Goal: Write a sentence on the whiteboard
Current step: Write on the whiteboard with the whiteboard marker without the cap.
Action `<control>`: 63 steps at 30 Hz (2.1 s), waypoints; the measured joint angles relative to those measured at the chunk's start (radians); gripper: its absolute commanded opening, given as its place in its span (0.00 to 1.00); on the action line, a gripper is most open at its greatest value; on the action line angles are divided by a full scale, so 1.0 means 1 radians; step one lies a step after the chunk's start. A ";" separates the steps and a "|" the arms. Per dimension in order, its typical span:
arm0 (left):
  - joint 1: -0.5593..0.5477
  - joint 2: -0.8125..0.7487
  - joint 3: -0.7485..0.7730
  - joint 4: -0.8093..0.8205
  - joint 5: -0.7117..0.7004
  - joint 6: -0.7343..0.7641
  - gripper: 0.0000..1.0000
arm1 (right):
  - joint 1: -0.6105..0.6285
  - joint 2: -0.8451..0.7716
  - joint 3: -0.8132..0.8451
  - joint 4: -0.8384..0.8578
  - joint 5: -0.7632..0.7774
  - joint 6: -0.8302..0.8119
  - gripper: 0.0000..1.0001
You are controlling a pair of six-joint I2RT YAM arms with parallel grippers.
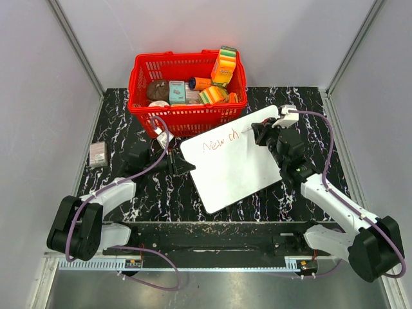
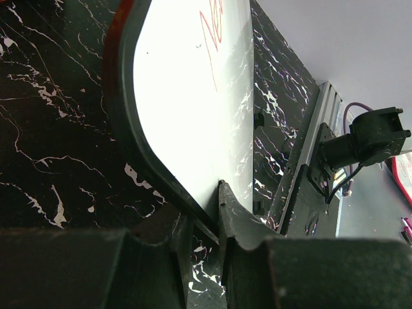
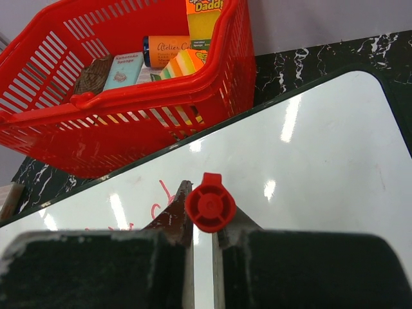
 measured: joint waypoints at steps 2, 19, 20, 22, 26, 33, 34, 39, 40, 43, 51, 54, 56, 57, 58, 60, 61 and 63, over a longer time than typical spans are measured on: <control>0.000 0.000 0.000 0.000 0.000 0.000 0.00 | -0.003 0.002 0.000 0.006 0.000 0.000 0.00; 0.000 0.006 0.003 -0.002 0.001 0.000 0.00 | -0.014 0.034 0.002 0.051 -0.007 0.010 0.00; 0.000 0.006 0.003 -0.002 0.001 0.000 0.00 | -0.014 0.034 0.002 0.052 -0.011 0.011 0.00; 0.000 0.006 0.003 -0.002 0.001 0.000 0.00 | -0.016 0.034 0.002 0.054 -0.020 0.011 0.00; 0.000 0.006 0.003 -0.002 0.001 0.000 0.00 | -0.017 0.035 0.002 0.053 -0.045 0.019 0.00; 0.000 0.006 0.003 -0.002 0.001 0.000 0.00 | -0.018 0.034 0.002 0.045 -0.066 0.026 0.00; 0.000 0.006 0.003 -0.002 0.001 0.000 0.00 | -0.018 0.034 0.002 0.044 -0.068 0.027 0.00; 0.000 0.006 0.004 -0.002 0.001 0.000 0.00 | -0.018 0.022 -0.002 0.028 -0.076 0.027 0.00; 0.000 0.006 0.004 -0.002 0.001 0.000 0.00 | -0.018 0.018 -0.006 0.026 -0.076 0.027 0.00; 0.000 0.006 0.004 -0.002 0.001 0.000 0.00 | -0.018 0.010 -0.016 0.024 -0.081 0.027 0.00; 0.000 0.006 0.004 -0.004 0.001 0.000 0.00 | -0.018 -0.002 -0.033 0.023 -0.079 0.028 0.00; 0.000 0.006 0.004 -0.004 0.000 0.000 0.00 | -0.018 -0.003 -0.033 0.022 -0.077 0.027 0.00; 0.000 0.006 0.004 -0.004 0.001 0.000 0.00 | -0.018 -0.005 -0.033 0.022 -0.071 0.027 0.00; 0.000 0.006 0.004 -0.003 0.001 0.000 0.00 | -0.018 -0.005 -0.033 0.022 -0.068 0.027 0.00; 0.000 0.006 0.004 -0.003 0.001 0.000 0.00 | -0.018 -0.006 -0.033 0.022 -0.063 0.027 0.00; 0.000 0.006 0.004 -0.003 0.001 0.000 0.00 | -0.018 -0.006 -0.033 0.022 -0.053 0.027 0.00; 0.000 0.006 0.004 -0.003 0.001 0.000 0.00 | -0.018 -0.006 -0.033 0.022 -0.052 0.027 0.00; 0.000 0.006 0.004 -0.003 0.001 0.000 0.00 | -0.018 -0.006 -0.033 0.022 -0.051 0.027 0.00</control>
